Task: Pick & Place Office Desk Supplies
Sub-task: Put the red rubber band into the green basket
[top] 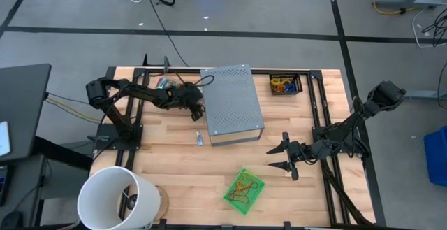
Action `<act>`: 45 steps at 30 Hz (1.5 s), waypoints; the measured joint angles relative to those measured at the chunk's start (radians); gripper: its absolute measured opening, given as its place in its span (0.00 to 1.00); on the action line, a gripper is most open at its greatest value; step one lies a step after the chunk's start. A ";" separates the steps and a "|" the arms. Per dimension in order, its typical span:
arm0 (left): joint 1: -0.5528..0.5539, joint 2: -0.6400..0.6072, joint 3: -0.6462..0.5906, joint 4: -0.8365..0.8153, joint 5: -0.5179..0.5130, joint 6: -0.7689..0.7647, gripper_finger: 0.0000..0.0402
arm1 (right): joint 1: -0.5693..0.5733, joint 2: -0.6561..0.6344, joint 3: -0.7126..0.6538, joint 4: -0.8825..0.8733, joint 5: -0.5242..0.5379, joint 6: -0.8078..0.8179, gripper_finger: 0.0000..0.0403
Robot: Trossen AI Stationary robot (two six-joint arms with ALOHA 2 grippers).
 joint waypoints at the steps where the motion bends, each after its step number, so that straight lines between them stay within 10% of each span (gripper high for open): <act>1: 0.007 0.000 0.000 0.000 0.016 0.011 0.49 | 0.000 0.000 0.000 0.000 0.000 0.000 0.56; 16: 0.004 0.061 0.004 0.024 0.053 0.058 0.31 | 0.000 0.000 0.000 0.004 0.000 0.000 0.56; 24: -0.001 0.062 0.004 0.018 0.064 0.090 0.03 | 0.000 0.000 0.000 0.004 0.000 0.000 0.56; 45: -0.220 -0.048 -0.003 -0.128 0.022 0.010 0.00 | 0.000 0.000 0.000 0.003 0.000 -0.001 0.56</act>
